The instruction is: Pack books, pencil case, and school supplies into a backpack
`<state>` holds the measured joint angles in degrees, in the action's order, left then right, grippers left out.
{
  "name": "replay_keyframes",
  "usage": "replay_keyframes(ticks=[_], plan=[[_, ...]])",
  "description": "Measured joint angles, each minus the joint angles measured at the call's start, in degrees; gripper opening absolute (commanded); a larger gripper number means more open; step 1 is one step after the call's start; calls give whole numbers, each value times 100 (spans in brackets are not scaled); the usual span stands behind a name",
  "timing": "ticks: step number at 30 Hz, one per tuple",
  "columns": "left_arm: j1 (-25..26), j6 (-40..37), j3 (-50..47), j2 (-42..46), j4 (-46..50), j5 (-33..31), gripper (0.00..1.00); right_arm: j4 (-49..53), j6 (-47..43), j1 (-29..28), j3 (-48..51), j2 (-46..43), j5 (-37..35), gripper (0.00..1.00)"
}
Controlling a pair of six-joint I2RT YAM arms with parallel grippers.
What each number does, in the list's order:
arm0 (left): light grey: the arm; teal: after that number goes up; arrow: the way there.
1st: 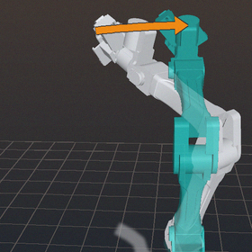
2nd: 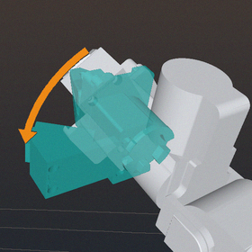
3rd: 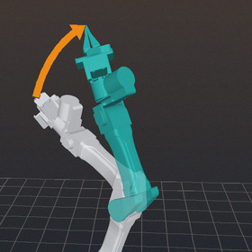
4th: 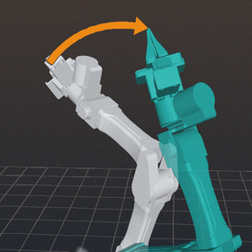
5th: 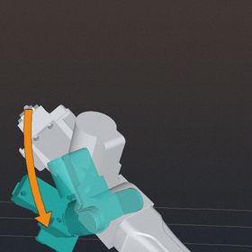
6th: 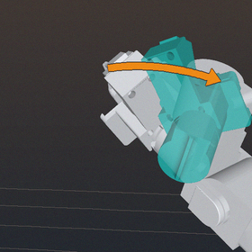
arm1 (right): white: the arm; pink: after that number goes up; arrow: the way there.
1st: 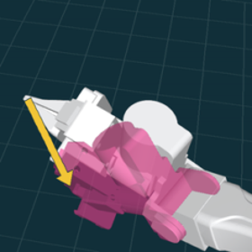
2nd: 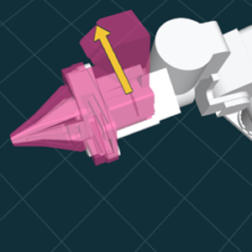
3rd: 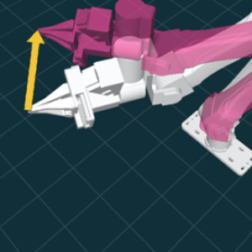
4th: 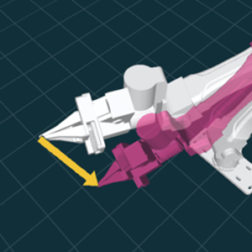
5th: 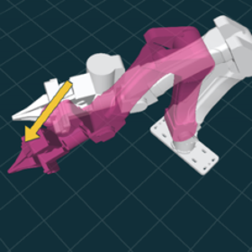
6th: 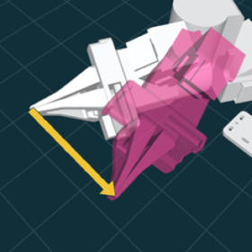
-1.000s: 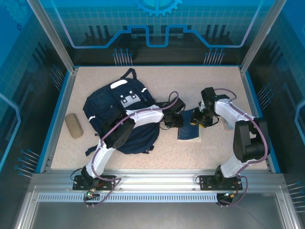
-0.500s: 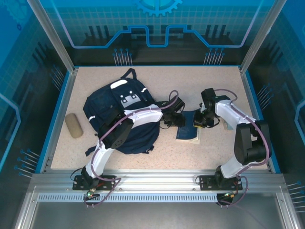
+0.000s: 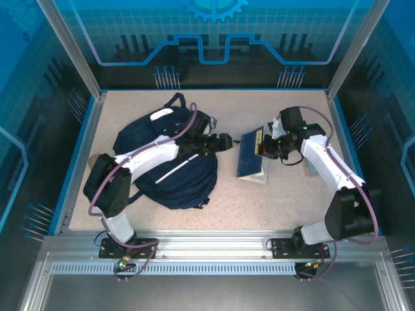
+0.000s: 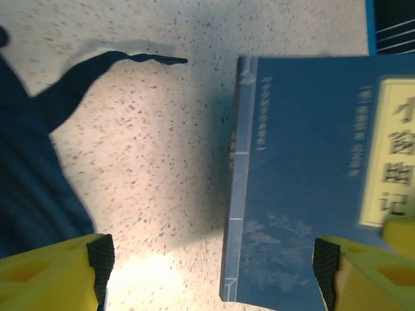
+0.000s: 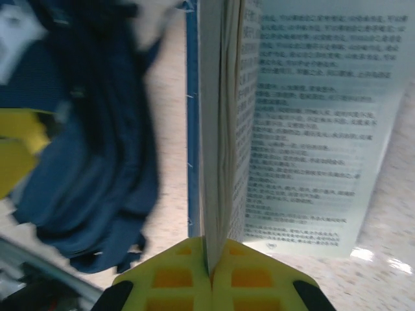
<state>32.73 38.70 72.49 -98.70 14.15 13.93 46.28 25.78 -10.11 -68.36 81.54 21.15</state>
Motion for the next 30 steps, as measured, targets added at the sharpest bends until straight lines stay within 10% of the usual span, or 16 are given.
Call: replay_keyframes(ticks=[6, 18, 21, 28, 30], plan=[[-455, 299, -835, 732, -671, 612, 99, -638, 9, 0, -225, -177, 1320, 0], [-654, 1392, -1550, 1346, -2623, 1847, 95, -1447, 221, -76, -225, -175, 2905, 0], [-656, 1519, -1567, 1346, -2905, 1987, 85, -1484, 227, -109, -225, -170, 3097, 0], [-671, 1676, -1593, 1346, -3182, 2151, 27, -1478, 223, -111, -225, -166, 3200, 0], [-678, 1692, -1613, 1351, -3230, 2188, 13, -1456, 225, -111, -225, -164, 3176, 14]])
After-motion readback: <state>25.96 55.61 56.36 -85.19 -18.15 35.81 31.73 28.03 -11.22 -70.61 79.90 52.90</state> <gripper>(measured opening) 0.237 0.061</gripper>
